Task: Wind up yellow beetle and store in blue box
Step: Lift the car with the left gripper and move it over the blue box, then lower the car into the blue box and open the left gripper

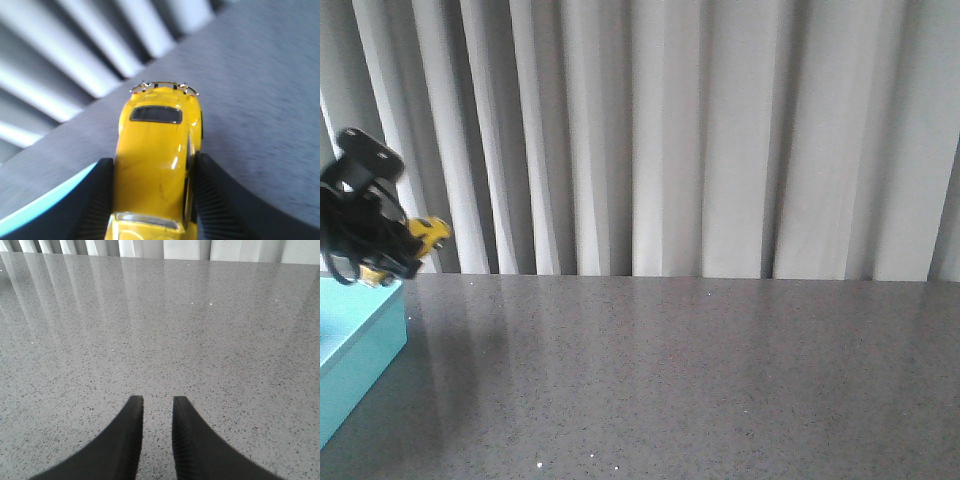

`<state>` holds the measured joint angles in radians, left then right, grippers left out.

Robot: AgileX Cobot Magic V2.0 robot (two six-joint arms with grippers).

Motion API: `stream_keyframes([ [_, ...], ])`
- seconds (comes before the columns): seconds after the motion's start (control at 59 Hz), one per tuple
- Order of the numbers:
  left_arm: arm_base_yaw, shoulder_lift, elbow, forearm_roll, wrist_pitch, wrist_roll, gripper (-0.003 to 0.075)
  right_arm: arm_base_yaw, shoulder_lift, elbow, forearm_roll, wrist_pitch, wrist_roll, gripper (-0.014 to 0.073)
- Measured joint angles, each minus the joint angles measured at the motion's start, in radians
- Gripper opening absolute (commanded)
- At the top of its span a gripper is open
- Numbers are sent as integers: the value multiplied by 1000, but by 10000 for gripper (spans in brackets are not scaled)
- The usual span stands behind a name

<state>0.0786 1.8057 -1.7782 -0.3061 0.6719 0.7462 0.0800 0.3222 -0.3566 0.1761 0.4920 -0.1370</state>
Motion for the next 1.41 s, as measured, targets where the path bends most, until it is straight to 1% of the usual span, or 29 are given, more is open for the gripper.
stream_keyframes([
  [0.119,130,-51,-2,41,-6,-150,-6,0,0,0,0,0,0,162],
  [0.203,227,-44,8,66,-5,-261,-6,0,0,0,0,0,0,162],
  [0.271,283,-23,30,74,-3,-318,-6,0,0,0,0,0,0,162],
  [0.356,315,17,54,81,6,-344,-6,0,0,0,0,0,0,162],
  [0.525,320,110,70,55,13,-352,15,0,0,0,0,0,0,162],
  [0.593,320,140,70,40,13,-352,50,0,0,0,1,0,0,162],
  [0.678,320,173,70,34,13,-352,112,0,0,0,1,0,0,162],
  [0.813,320,212,70,26,20,-356,265,0,0,0,1,0,0,162],
  [0.864,320,221,70,16,25,-358,344,0,0,0,1,0,0,162],
  [0.898,320,225,70,5,28,-358,382,0,0,0,1,0,0,162],
  [0.915,320,225,70,0,29,-358,391,0,0,0,1,0,0,162],
  [0.982,320,226,70,-17,28,-359,470,0,0,0,1,0,0,162],
  [1.067,320,226,70,-43,22,-360,522,0,0,0,1,0,0,162],
  [1.135,320,226,70,-61,21,-360,529,0,0,0,1,0,0,162],
  [1.22,320,226,70,-81,22,-360,514,0,0,0,1,0,0,162],
  [1.355,320,203,70,-106,24,-361,456,0,0,0,1,0,0,162],
  [1.406,320,190,70,-121,27,-361,418,0,0,0,1,0,0,162],
])
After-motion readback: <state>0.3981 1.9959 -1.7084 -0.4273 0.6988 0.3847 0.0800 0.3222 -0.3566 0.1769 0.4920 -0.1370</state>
